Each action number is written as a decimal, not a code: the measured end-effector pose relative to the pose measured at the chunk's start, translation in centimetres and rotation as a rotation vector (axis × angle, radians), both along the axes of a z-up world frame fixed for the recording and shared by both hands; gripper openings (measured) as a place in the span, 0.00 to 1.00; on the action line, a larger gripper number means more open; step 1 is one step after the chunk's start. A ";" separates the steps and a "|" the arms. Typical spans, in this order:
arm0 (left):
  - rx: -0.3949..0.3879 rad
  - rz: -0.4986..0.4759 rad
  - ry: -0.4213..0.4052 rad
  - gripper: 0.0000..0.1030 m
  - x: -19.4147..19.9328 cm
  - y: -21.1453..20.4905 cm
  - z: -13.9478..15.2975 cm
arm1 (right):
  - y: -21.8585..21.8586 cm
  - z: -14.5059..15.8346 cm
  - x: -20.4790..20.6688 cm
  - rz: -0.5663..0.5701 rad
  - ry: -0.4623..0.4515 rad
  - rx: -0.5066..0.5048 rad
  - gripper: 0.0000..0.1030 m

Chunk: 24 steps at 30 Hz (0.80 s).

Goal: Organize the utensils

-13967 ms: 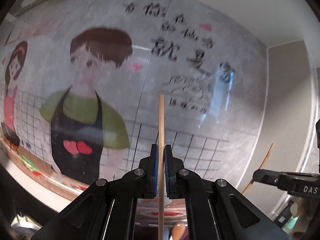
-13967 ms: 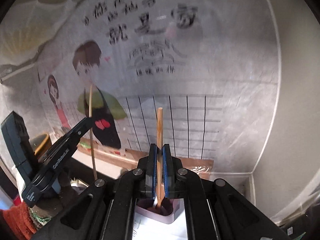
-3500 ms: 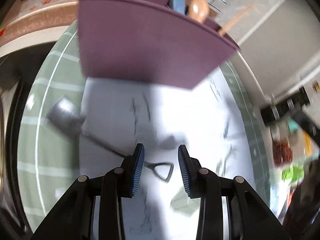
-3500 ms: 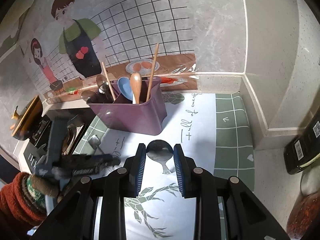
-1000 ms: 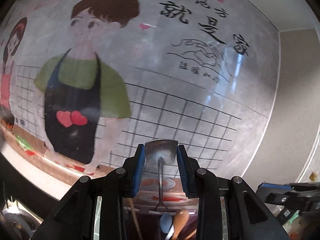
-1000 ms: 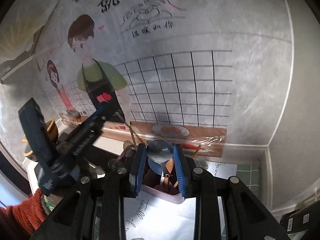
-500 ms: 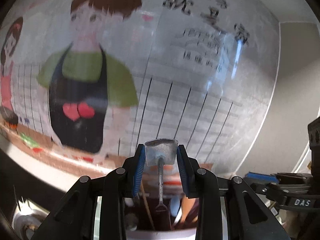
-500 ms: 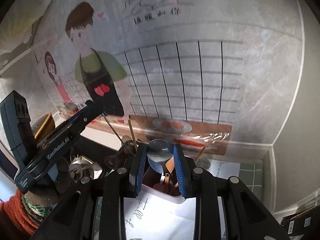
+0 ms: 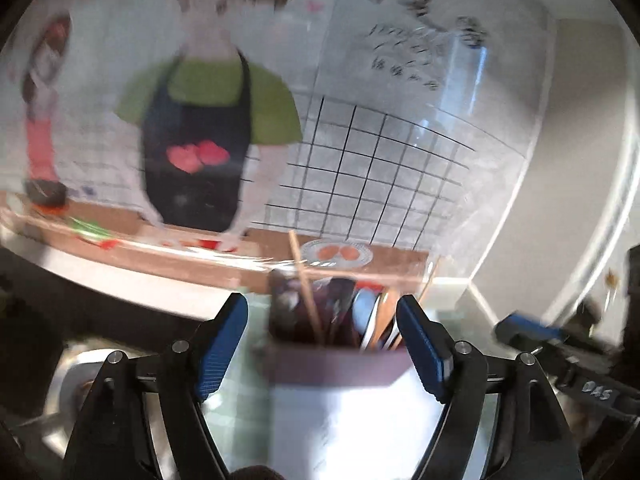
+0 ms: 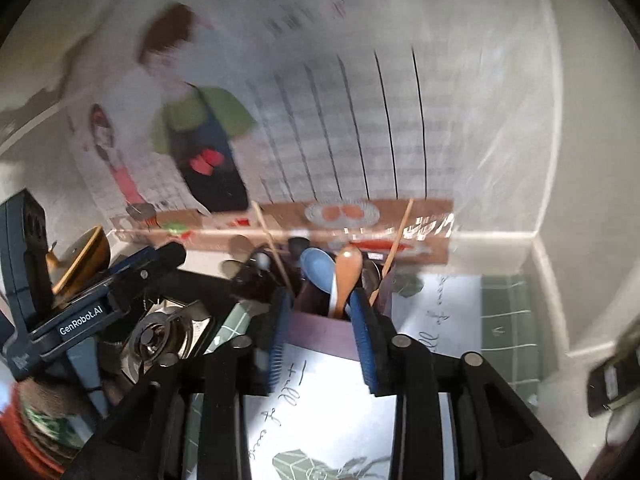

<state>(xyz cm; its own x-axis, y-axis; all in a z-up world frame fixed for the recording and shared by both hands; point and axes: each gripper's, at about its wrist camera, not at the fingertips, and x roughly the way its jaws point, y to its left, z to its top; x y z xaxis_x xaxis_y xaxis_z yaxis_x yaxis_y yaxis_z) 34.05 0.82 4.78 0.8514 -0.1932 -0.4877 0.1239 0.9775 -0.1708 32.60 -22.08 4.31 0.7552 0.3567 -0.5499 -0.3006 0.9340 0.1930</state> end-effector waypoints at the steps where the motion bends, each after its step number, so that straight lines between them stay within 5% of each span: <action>1: 0.029 0.006 -0.007 0.75 -1.9 0.0 0.1 | 0.4 0.2 -1.9 -0.002 -0.035 -0.013 0.41; 5: 0.114 0.051 0.015 0.75 -8.5 0.4 -0.7 | 2.1 -0.4 -9.1 -0.035 -0.074 -0.032 0.60; 12: 0.134 0.015 0.061 0.75 -16.7 1.2 -3.3 | 4.1 -2.9 -16.2 -0.132 -0.032 -0.070 0.60; 24: 0.147 -0.004 0.060 0.75 -20.6 0.8 -3.9 | 5.9 -3.9 -20.9 -0.158 -0.068 -0.106 0.61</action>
<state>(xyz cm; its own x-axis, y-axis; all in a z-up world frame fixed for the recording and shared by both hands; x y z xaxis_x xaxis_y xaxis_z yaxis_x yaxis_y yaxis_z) 13.42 1.62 0.89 0.8193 -0.1191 -0.5609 0.1214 0.9920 -0.0334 11.72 -16.22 0.40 0.8336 0.1737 -0.5244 -0.1578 0.9846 0.0752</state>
